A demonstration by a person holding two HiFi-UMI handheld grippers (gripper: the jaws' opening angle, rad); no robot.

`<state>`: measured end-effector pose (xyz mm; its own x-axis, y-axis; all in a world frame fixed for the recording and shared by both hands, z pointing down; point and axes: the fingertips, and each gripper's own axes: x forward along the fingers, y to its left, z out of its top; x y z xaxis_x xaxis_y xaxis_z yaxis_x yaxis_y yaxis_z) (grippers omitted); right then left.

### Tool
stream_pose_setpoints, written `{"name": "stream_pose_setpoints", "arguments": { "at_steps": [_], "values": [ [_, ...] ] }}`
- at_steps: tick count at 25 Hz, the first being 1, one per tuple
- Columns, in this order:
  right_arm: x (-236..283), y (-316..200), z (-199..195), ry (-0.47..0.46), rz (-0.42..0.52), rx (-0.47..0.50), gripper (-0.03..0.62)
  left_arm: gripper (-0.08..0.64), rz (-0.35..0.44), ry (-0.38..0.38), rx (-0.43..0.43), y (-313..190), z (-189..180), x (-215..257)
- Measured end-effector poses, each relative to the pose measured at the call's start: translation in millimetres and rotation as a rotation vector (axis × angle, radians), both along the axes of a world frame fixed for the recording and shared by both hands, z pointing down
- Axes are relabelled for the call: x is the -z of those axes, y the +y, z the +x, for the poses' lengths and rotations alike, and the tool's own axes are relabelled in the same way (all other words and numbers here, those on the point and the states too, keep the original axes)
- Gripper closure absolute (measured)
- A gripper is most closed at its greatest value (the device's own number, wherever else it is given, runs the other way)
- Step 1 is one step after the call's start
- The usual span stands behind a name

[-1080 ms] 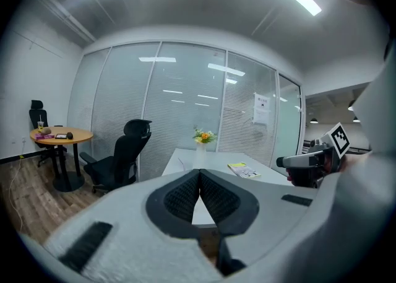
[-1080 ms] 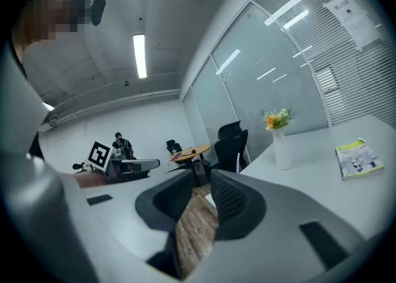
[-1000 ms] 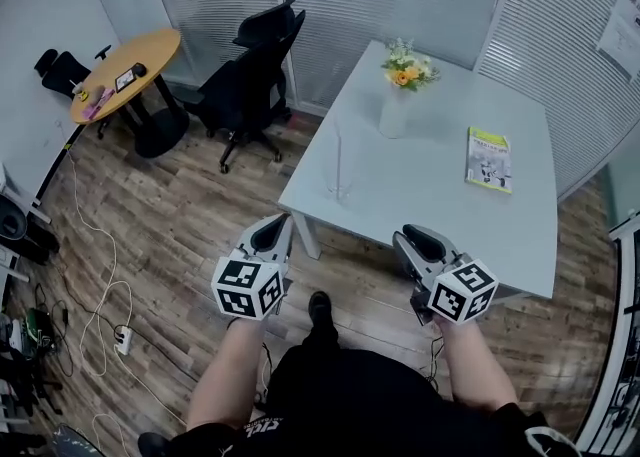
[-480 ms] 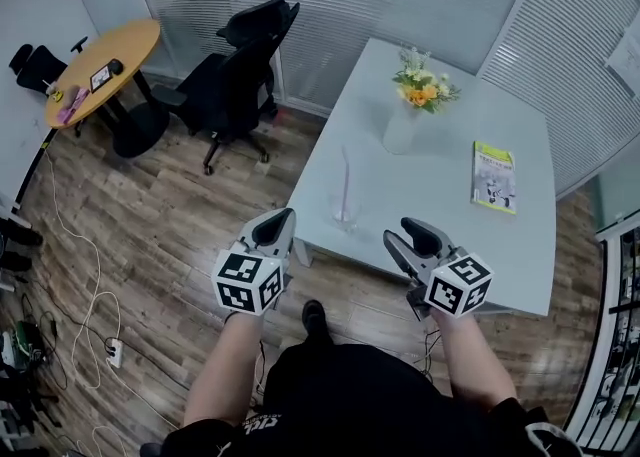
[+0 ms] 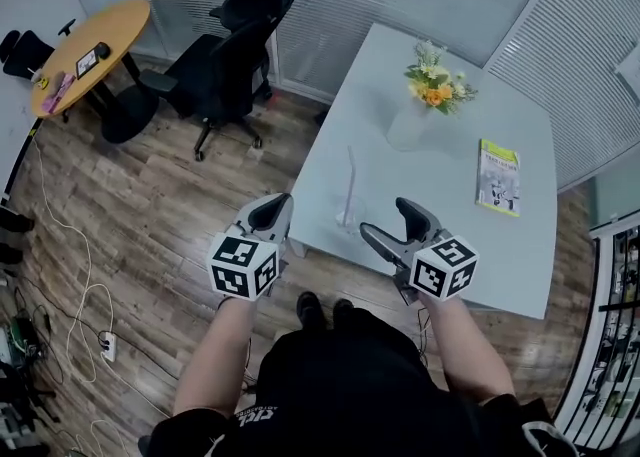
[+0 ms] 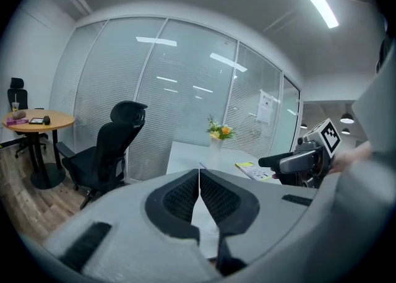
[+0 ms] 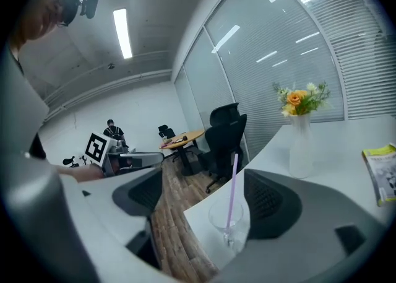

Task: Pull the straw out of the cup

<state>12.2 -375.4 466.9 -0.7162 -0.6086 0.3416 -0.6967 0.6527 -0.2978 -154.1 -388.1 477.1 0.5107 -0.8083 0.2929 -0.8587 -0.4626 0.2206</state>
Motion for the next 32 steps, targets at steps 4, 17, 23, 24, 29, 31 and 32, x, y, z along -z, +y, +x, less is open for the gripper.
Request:
{"name": "stream_pose_setpoints", "arguments": {
  "at_steps": [4,17,23,24,29,31,32],
  "values": [
    [-21.6,-14.4,-1.8,0.012,-0.034,0.023,0.174,0.545,-0.032,-0.008,-0.001,-9.8,8.3,-10.6],
    [-104.3,-48.4,-15.9,0.056,-0.134,0.108,0.236,0.545,-0.102,-0.044,-0.010,-35.5,30.5,-43.8],
    [-130.8,-61.3,-30.5,0.096,-0.136,0.149,0.288,0.545,-0.132,-0.034,0.025,-37.6,21.1,-59.3],
    [-135.6,-62.4,-32.9,0.106,-0.136,0.158,0.294,0.545,-0.138,-0.031,0.030,-36.3,19.8,-62.3],
    [-148.5,-71.6,-40.7,0.139,-0.130,0.170,0.371,0.546,-0.169,-0.021,0.051,-31.3,12.4,-74.5],
    [-151.7,-74.7,-43.0,0.138,-0.136,0.172,0.386,0.546,-0.175,-0.018,0.059,-30.3,9.7,-76.4],
    [-153.1,-76.0,-43.2,0.139,-0.138,0.171,0.399,0.546,-0.175,-0.017,0.063,-29.7,8.7,-76.7]
  ]
}}
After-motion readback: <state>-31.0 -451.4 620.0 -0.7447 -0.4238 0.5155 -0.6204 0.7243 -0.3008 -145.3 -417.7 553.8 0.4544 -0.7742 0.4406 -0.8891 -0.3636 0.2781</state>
